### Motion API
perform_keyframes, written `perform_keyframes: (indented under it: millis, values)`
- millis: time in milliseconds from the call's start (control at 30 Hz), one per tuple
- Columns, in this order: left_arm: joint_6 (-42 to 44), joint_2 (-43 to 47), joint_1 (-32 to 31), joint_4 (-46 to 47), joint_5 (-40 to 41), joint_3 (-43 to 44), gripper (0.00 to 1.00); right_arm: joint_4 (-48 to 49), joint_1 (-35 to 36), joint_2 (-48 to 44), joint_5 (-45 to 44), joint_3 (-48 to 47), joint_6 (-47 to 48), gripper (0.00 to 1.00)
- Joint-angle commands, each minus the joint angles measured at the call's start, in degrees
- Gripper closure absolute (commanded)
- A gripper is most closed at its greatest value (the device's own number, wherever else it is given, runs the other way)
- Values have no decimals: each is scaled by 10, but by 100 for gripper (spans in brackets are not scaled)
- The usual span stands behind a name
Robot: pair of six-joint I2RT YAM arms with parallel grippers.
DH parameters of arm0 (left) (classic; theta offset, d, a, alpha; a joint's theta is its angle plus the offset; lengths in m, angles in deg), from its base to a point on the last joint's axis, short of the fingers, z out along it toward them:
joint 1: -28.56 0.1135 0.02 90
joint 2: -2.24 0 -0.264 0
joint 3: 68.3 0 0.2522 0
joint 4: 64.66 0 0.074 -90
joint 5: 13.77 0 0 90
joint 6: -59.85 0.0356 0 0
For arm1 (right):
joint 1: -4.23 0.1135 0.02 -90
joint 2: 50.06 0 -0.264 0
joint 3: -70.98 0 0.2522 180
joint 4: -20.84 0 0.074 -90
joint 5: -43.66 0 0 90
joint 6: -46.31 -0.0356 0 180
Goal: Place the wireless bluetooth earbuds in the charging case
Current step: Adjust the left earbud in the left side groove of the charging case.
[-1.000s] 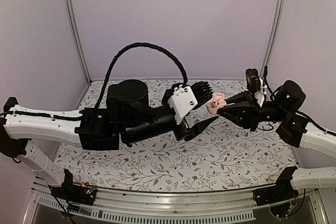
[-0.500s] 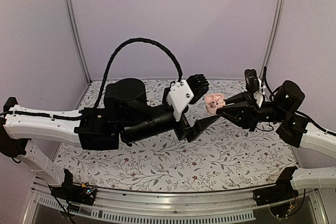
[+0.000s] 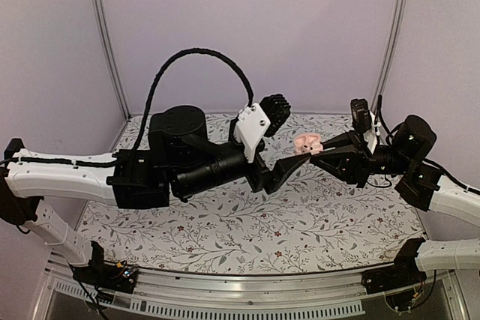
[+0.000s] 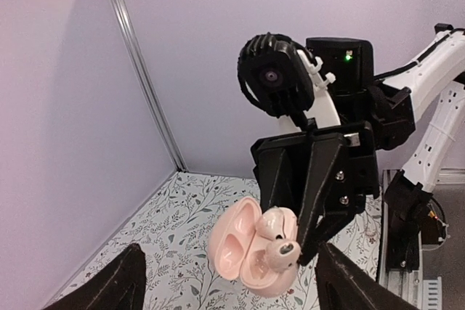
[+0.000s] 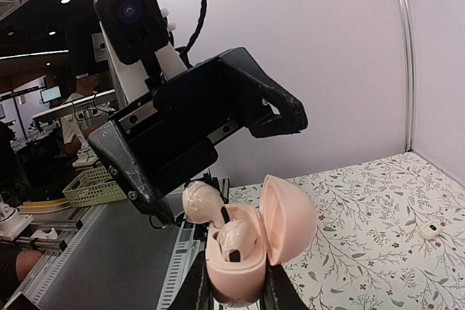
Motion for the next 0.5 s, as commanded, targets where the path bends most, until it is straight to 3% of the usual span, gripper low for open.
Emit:
perform_keyframes:
  millis: [0, 467]
  values:
    - [-14, 13, 12, 1, 3, -1, 20, -1, -2, -9, 8, 0, 10, 100]
    - [-24, 16, 23, -3, 6, -8, 21, -2, -2, -20, 13, 1, 10, 100]
